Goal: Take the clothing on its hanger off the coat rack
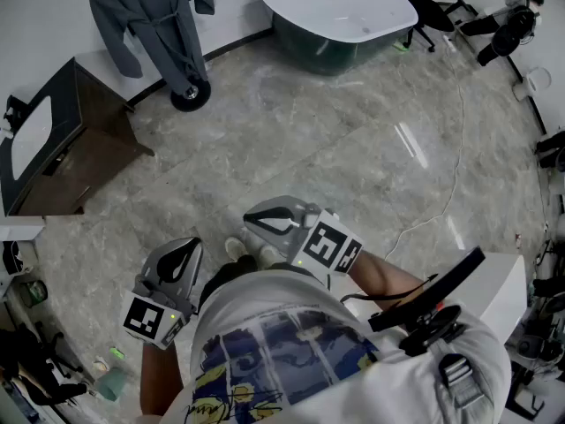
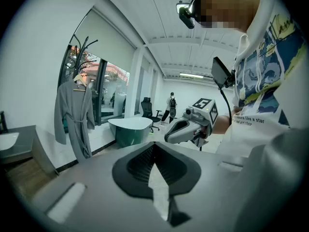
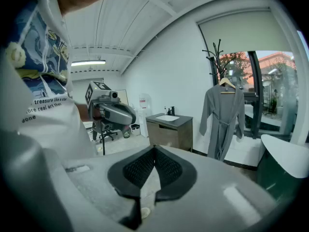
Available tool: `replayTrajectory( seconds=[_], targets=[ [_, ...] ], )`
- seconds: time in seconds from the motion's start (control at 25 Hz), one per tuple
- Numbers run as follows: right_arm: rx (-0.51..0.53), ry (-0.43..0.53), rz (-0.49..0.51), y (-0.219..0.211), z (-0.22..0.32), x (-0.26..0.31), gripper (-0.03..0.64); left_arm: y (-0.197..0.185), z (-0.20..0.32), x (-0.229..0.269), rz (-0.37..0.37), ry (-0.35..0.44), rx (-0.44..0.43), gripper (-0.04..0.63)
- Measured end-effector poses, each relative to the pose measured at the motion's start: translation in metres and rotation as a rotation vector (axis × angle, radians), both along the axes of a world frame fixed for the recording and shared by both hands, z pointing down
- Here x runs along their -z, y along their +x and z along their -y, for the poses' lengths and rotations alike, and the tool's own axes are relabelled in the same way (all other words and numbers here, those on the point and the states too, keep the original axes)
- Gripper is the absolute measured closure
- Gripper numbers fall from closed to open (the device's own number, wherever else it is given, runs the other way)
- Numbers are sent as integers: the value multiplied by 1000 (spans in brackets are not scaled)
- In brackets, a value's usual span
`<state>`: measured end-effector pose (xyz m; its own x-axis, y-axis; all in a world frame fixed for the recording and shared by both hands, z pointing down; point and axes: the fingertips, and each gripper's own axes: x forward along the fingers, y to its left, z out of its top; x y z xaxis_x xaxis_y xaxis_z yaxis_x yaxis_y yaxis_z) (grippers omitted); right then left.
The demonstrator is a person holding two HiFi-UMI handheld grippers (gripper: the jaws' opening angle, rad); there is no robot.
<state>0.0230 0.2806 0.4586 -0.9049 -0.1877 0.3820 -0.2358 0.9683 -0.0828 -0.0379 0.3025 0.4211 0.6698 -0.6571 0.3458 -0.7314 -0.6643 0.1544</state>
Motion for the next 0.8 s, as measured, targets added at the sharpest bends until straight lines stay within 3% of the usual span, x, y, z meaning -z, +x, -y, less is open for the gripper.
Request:
replayTrajectory(
  seconds=[0.48, 0.8],
  targets=[
    [-7, -29, -13, 12, 20, -15, 615, 5, 23, -12, -20, -8, 8, 594],
    [-90, -22, 5, -31, 88, -7, 575, -51, 103, -10, -70, 19, 11, 578]
  ],
)
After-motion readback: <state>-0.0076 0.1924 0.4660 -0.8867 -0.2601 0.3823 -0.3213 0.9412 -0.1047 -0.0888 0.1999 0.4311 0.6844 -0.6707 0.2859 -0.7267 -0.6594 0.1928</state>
